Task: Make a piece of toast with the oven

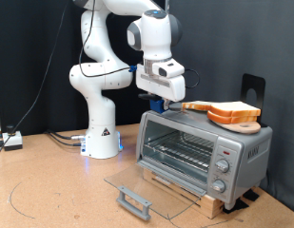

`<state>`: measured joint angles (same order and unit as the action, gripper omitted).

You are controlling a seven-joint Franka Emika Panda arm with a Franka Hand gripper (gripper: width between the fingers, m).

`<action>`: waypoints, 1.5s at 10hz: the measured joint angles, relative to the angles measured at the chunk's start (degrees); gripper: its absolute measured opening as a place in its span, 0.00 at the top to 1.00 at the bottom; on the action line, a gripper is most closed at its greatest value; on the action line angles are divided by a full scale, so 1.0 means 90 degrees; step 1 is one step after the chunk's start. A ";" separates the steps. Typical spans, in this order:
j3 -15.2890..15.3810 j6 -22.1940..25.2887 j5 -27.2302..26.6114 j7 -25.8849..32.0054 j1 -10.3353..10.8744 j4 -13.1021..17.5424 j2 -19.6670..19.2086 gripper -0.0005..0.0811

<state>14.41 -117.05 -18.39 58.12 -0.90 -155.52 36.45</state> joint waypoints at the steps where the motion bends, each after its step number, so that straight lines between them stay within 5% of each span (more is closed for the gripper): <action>1: 0.0053 -0.0040 -0.0054 -0.0035 0.0001 -0.0019 0.0000 0.52; 7: 0.0399 -0.0649 -0.0252 -0.0143 0.0004 -0.0123 -0.0001 0.52; 15: 0.0644 -0.0505 -0.0486 -0.0226 0.0023 -0.0123 0.0000 0.52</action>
<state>20.21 -121.59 -22.76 56.09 -0.69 -156.63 36.45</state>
